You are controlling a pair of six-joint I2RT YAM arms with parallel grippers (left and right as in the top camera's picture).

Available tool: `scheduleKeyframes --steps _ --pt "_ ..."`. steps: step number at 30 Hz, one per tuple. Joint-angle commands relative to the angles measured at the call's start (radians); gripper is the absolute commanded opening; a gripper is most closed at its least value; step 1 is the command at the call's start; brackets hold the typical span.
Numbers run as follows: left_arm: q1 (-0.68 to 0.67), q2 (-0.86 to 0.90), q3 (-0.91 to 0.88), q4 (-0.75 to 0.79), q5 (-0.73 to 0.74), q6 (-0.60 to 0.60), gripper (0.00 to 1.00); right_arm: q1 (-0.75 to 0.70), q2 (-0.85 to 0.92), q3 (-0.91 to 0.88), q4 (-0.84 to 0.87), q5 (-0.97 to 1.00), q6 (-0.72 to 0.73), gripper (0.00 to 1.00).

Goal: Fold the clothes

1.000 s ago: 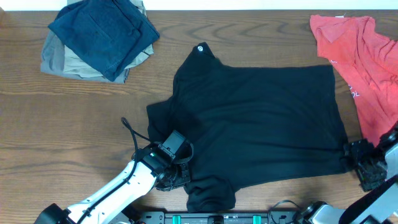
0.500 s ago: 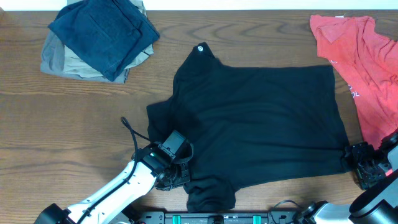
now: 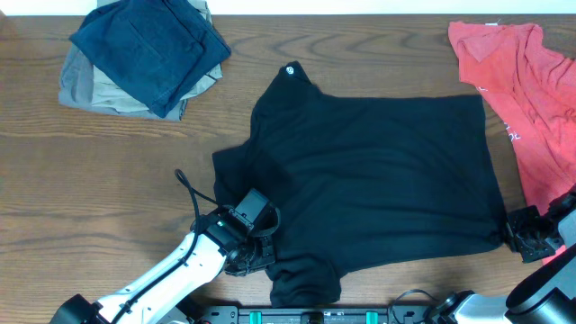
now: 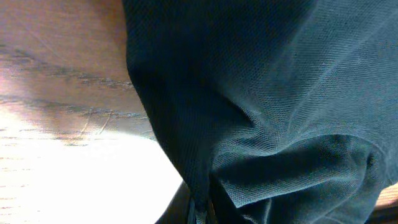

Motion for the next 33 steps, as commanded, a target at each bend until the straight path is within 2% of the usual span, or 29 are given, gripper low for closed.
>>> scheduleKeyframes --steps 1,4,5,7,12,20,29,33 --pt "0.001 -0.007 0.004 -0.019 -0.009 0.012 0.06 -0.003 0.022 0.004 -0.060 0.054 0.000 0.04" --pt "0.001 -0.038 0.023 -0.056 -0.005 0.014 0.06 -0.003 0.022 0.062 -0.138 0.055 -0.001 0.05" --pt "0.001 -0.052 0.033 -0.073 -0.004 0.019 0.06 -0.003 0.022 0.082 -0.164 0.055 0.000 0.01" --pt "0.001 -0.092 0.063 -0.104 -0.004 0.043 0.06 -0.003 0.021 0.114 -0.209 0.055 0.000 0.01" --pt "0.001 -0.213 0.117 -0.106 -0.024 0.097 0.06 -0.003 -0.005 0.133 -0.224 0.052 0.000 0.01" --pt "0.001 -0.339 0.117 -0.056 -0.277 0.100 0.06 -0.001 -0.030 0.133 -0.192 -0.006 0.000 0.01" --pt "0.001 -0.341 0.117 -0.051 -0.592 0.100 0.06 -0.001 -0.030 0.133 -0.070 -0.048 0.040 0.01" --pt "0.001 -0.324 0.117 -0.050 -0.688 0.100 0.06 -0.001 -0.030 0.133 -0.027 -0.063 0.049 0.01"
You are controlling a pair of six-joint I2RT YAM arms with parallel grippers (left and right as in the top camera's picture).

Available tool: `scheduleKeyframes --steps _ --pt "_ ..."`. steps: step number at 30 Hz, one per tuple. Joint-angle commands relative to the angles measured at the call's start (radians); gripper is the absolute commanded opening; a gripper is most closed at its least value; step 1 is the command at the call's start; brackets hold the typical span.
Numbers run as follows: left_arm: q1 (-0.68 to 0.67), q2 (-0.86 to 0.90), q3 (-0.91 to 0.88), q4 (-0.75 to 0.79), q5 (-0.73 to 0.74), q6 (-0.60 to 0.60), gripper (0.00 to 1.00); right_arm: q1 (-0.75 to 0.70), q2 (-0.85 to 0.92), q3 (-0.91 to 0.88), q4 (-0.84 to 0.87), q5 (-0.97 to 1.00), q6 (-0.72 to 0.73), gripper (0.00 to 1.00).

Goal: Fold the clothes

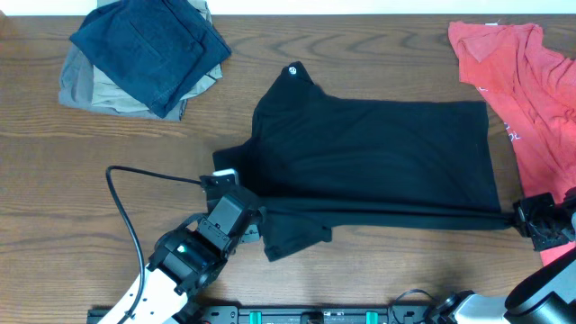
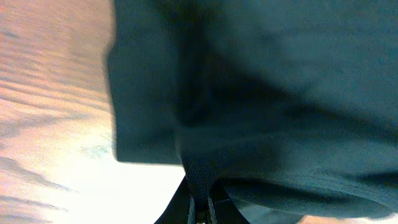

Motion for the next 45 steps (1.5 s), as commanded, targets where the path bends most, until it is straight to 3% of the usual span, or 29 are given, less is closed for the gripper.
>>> scheduleKeyframes --steps 1,9,24,33,45 --pt "0.001 0.015 0.013 -0.003 -0.179 0.017 0.06 -0.001 -0.020 0.013 0.024 0.000 0.026 0.01" --pt "0.040 0.097 0.013 0.095 -0.227 0.017 0.06 0.026 -0.020 0.012 0.060 -0.032 0.040 0.01" --pt "0.205 0.301 0.013 0.301 -0.257 0.017 0.06 0.222 -0.020 0.012 0.322 -0.050 0.052 0.01" --pt "0.217 0.423 0.013 0.428 -0.257 0.017 0.07 0.291 -0.019 0.011 0.386 -0.016 0.052 0.01" --pt "0.217 0.462 0.013 0.594 -0.299 0.017 0.07 0.380 -0.012 0.011 0.475 0.080 0.052 0.01"
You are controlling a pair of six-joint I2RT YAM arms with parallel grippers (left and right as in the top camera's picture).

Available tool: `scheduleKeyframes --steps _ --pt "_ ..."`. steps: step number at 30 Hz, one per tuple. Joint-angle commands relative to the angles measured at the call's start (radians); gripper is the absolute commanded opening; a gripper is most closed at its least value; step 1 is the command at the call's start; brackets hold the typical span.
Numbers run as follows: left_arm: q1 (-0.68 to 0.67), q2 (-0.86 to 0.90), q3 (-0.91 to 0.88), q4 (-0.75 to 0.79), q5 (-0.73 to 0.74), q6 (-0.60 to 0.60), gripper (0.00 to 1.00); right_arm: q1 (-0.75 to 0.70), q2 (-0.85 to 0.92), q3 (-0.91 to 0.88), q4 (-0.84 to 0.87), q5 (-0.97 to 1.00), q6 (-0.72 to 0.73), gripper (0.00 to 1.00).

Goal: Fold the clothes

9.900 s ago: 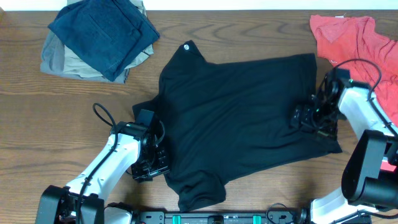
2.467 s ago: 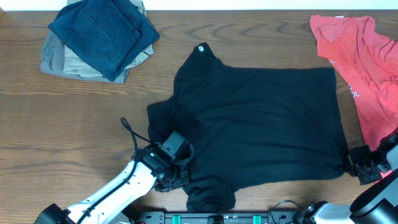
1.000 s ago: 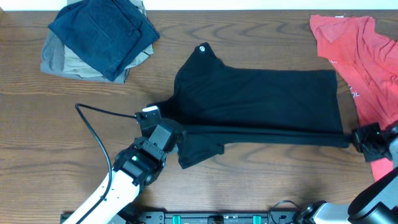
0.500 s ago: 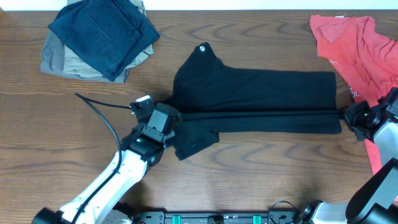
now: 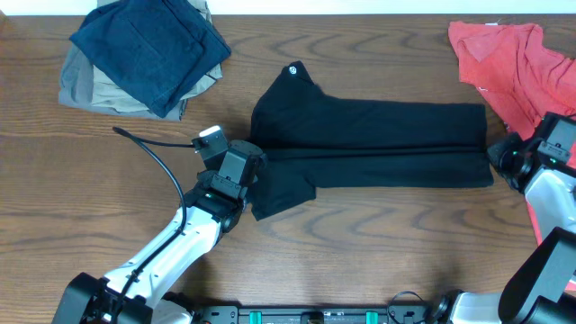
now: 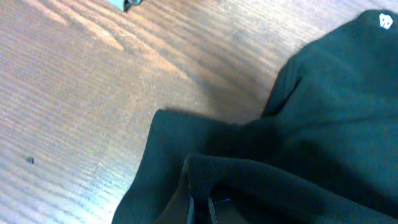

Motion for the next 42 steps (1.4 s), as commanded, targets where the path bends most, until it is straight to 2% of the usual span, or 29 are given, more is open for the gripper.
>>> scheduleKeyframes --steps 1,5,20,21,22,23,24,25,26,29,31,35,38,42 --pt "0.011 0.015 0.012 0.007 -0.066 0.002 0.07 0.011 -0.011 0.011 0.025 0.058 0.009 0.01" --pt "0.011 0.051 0.012 0.020 -0.066 0.002 0.11 0.021 0.001 0.011 0.045 0.058 0.009 0.01" --pt "0.011 0.170 0.012 0.141 -0.100 0.003 0.12 0.109 0.148 0.011 0.160 0.058 0.009 0.02" --pt "0.011 0.170 0.012 0.142 -0.107 0.011 0.12 0.115 0.155 0.011 0.170 0.058 0.009 0.07" --pt "0.011 0.170 0.012 0.142 -0.113 0.023 0.13 0.119 0.161 0.011 0.179 0.059 0.008 0.18" --pt "0.011 0.169 0.012 0.142 -0.117 0.039 0.14 0.122 0.166 0.011 0.187 0.058 0.008 0.40" --pt "0.011 0.167 0.012 0.140 -0.116 0.052 0.15 0.124 0.167 0.011 0.189 0.059 0.008 0.76" --pt "0.011 0.160 0.012 0.134 -0.112 0.066 0.17 0.124 0.167 0.011 0.189 0.058 0.000 0.99" --pt "0.011 0.151 0.012 0.127 -0.108 0.077 0.17 0.124 0.165 0.013 0.187 0.058 -0.009 0.99" --pt "0.011 0.095 0.013 0.093 -0.056 0.112 0.34 0.121 0.154 0.040 0.119 0.061 -0.058 0.99" --pt "0.011 0.028 0.014 0.051 0.006 0.140 0.55 0.116 0.146 0.080 0.027 0.076 -0.059 0.99" --pt "0.011 -0.145 0.017 -0.105 0.153 0.145 0.80 0.108 0.141 0.211 -0.223 0.076 -0.080 0.99" --pt "0.011 -0.232 0.017 -0.233 0.256 0.144 0.84 0.115 0.141 0.279 -0.349 0.073 -0.104 0.99" --pt "0.011 -0.261 0.017 -0.397 0.427 0.144 0.87 0.119 0.141 0.295 -0.377 0.062 -0.100 0.99"
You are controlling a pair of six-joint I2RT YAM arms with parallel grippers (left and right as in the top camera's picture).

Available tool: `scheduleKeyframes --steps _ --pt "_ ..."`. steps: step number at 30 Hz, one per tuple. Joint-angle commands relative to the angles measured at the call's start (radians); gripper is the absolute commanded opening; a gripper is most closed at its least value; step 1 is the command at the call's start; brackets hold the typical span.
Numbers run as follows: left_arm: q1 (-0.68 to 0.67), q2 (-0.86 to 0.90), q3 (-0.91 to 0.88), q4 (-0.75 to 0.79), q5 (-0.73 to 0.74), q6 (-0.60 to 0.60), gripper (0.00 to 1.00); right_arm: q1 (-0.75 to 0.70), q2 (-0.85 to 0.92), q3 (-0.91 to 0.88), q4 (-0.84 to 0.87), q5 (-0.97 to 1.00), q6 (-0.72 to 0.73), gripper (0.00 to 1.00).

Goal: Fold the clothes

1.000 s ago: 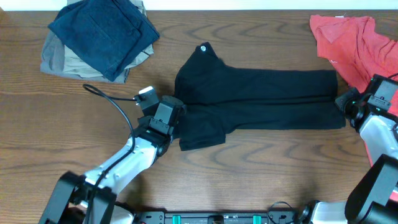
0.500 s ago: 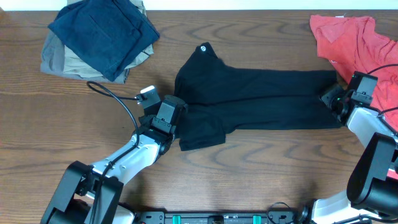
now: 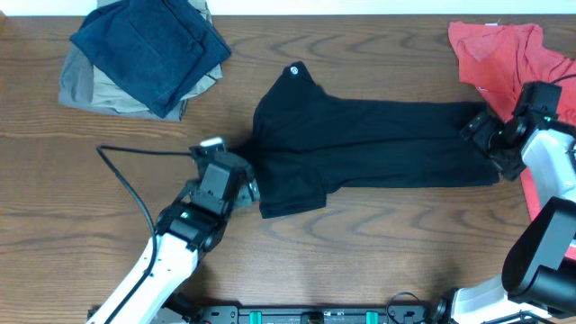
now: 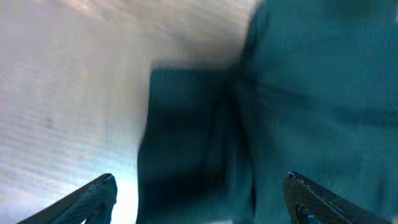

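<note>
A black shirt (image 3: 378, 148) lies across the middle of the table, folded into a long band, its neck with a white label (image 3: 292, 70) pointing to the far side. One sleeve (image 3: 288, 191) sticks out at the band's front left. My left gripper (image 3: 250, 189) sits at that sleeve's left edge. In the left wrist view the left gripper (image 4: 199, 182) is open, and the sleeve (image 4: 186, 143) lies between its fingertips (image 4: 104, 185). My right gripper (image 3: 479, 131) rests on the band's right end; its jaws are too small to read.
A stack of folded clothes, dark blue on grey (image 3: 144, 49), sits at the far left. A crumpled red shirt (image 3: 513, 63) lies at the far right, close to the right arm. The left arm's black cable (image 3: 135, 175) loops over the wood beside it.
My left gripper has let go of the shirt and now stands open, slightly nearer the front edge beside the sleeve. The right gripper has moved toward the far side onto the band's right end.
At first the shirt lay spread flat with both grippers at its front edge, left shut on cloth. The front part then lay folded back over the shirt, further at each moment, until it made a narrow band. Now the left gripper is open.
</note>
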Motion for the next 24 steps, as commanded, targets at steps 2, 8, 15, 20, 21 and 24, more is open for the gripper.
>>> scheduleKeyframes --steps 2,8,15,20,21,24 --pt "0.003 0.024 0.002 -0.109 0.267 0.012 0.88 0.008 -0.014 0.011 -0.029 -0.026 -0.019 0.99" --pt "0.003 0.179 -0.002 -0.117 0.428 0.027 0.93 0.015 -0.013 -0.019 -0.066 -0.166 -0.020 0.99" --pt "0.003 0.320 -0.002 -0.090 0.475 0.034 0.93 0.018 -0.013 -0.042 -0.080 -0.170 -0.047 0.99" --pt "0.003 0.358 -0.002 -0.022 0.475 0.072 0.93 0.023 -0.013 -0.046 -0.077 -0.170 -0.047 0.99" --pt "0.003 0.359 -0.002 -0.011 0.475 0.072 0.93 0.023 -0.013 -0.046 -0.077 -0.170 -0.047 0.99" --pt "0.003 0.359 -0.002 0.011 0.481 0.077 0.92 0.023 -0.013 -0.046 -0.077 -0.169 -0.047 0.99"
